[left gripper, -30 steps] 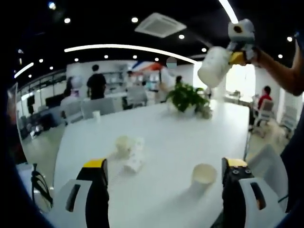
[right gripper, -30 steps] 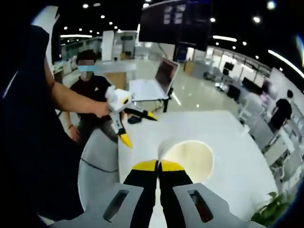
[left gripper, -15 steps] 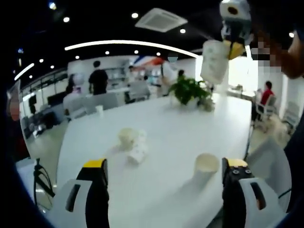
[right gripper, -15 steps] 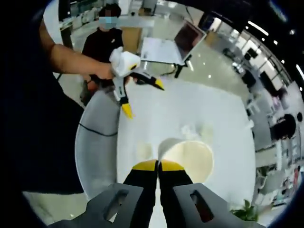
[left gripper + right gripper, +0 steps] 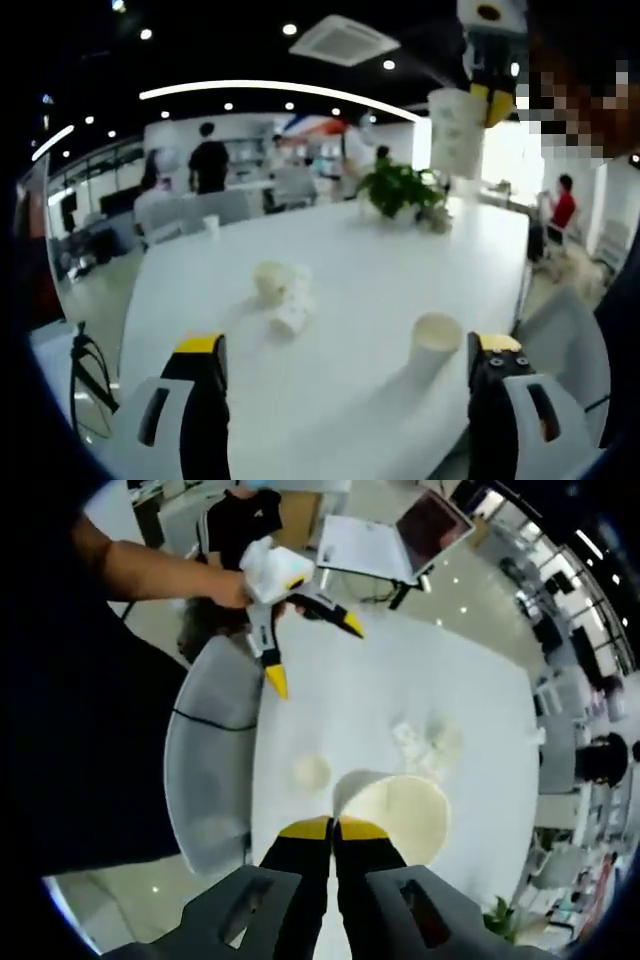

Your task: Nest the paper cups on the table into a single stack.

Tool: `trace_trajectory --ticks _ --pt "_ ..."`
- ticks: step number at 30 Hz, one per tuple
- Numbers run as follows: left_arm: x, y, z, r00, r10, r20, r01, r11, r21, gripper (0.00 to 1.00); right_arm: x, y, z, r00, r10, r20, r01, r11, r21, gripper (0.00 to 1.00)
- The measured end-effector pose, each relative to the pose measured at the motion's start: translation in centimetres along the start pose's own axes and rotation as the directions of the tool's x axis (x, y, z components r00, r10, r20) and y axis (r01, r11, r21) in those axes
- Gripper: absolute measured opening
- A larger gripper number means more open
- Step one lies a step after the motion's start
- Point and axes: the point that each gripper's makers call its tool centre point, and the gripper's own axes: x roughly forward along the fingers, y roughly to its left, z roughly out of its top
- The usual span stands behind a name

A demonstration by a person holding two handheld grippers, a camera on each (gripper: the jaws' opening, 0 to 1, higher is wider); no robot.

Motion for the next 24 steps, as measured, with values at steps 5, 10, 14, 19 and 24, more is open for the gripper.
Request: trace_trajectory --ticks 5,10,14,19,24 --pt "0.2 0.2 0.0 1.0 -0.001 -0.005 0.001 1.0 0.007 0.98 0.4 0.0 0.1 1.0 0.006 -0.005 -0.006 1.0 0.014 0.0" --pt "0.5 0.0 -0.3 1.0 0.0 -0.011 0.0 1.0 0.01 0.98 1.2 0.3 0.1 1.0 0.013 -0.013 -0.013 0.999 0.033 0.0" --pt "0.7 -0.1 -0.4 1.0 -0.003 -0.01 0.003 1.0 0.011 0.98 1.9 0.8 0.2 1.0 0.025 -0.017 -0.024 0.999 0.035 0.0" --pt "1.0 -0.2 -0.7 1.0 -0.007 -0.019 0.007 1.0 0.004 0.98 3.0 1.1 0.3 0.999 0.039 -0.017 -0.038 0.997 0.063 0.0" --pt "1.3 -0.5 -1.0 0.999 -0.018 -0.029 0.018 1.0 0.0 0.98 3.9 1.6 0.3 0.998 0.056 -0.022 -0.054 0.996 0.07 0.0"
